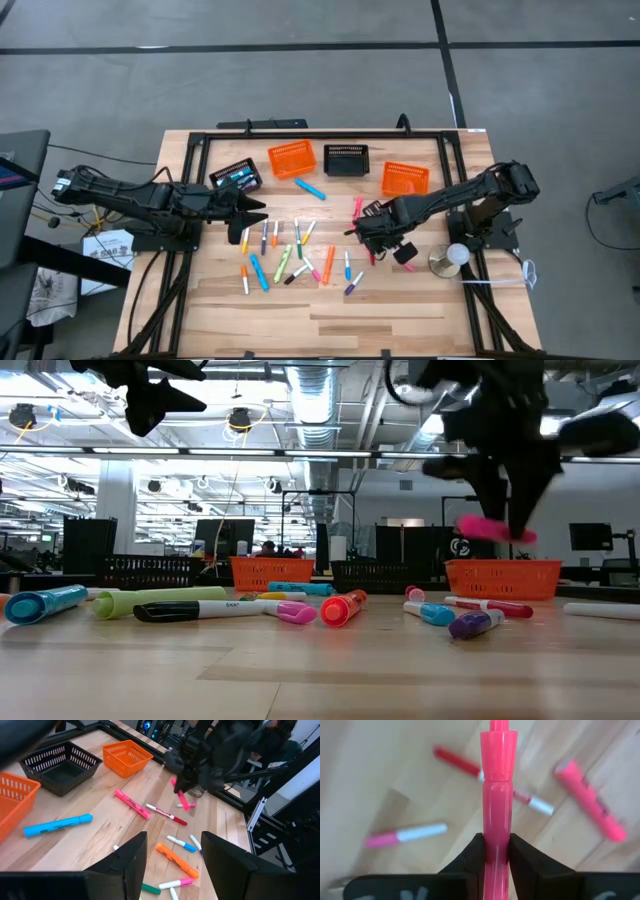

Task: Pick & Place Markers
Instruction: Put the bottom large pink highlighter pen into the left orange bin

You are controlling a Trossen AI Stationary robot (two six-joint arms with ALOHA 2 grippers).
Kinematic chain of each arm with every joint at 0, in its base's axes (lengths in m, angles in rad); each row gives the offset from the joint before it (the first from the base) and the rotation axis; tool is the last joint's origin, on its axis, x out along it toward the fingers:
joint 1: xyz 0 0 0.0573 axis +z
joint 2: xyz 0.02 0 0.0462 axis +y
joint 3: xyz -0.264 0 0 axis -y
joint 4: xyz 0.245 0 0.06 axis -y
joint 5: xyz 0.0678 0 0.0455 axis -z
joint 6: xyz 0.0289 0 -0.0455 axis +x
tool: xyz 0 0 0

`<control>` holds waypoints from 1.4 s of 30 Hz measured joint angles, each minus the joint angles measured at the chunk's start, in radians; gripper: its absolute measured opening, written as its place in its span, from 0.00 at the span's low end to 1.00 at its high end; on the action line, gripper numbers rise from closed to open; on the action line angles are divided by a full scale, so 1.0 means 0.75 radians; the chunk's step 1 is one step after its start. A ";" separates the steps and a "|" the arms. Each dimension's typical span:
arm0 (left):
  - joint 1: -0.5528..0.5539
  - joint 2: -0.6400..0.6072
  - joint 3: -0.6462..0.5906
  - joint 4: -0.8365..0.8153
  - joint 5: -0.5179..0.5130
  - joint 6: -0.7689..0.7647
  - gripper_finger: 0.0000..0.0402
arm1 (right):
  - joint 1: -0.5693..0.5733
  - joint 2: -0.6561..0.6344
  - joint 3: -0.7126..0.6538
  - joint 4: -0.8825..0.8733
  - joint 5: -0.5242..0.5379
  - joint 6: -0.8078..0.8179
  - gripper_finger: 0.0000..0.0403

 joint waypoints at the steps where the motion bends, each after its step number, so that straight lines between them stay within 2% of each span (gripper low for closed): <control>1: 0.000 0.000 0.000 0.000 0.000 0.001 0.46 | -0.007 0.000 0.029 -0.003 -0.035 0.001 0.14; 5: 0.000 -0.007 0.000 -0.001 0.011 0.064 0.46 | -0.033 0.000 0.140 0.007 -0.170 0.005 0.14; 12: 0.000 -0.057 -0.005 -0.005 0.108 0.115 0.46 | -0.089 -0.001 0.239 0.100 -0.435 0.014 0.13; 18: -0.015 -0.215 -0.134 0.010 0.140 0.071 0.46 | -0.123 -0.001 0.263 0.251 -0.695 0.076 0.13; 22: -0.059 -0.351 -0.220 0.057 0.192 0.073 0.46 | -0.131 -0.001 0.263 0.404 -0.843 0.129 0.13; 31: -0.154 -0.599 -0.354 0.066 0.195 0.114 0.46 | -0.196 0.001 0.264 0.920 -0.975 0.368 0.13; 37: -0.172 -0.712 -0.439 0.057 0.253 0.116 0.46 | -0.265 0.001 0.264 1.232 -1.101 0.594 0.13; 42: -0.172 -0.771 -0.480 0.058 0.348 0.116 0.46 | -0.297 0.001 0.264 1.370 -1.252 0.706 0.13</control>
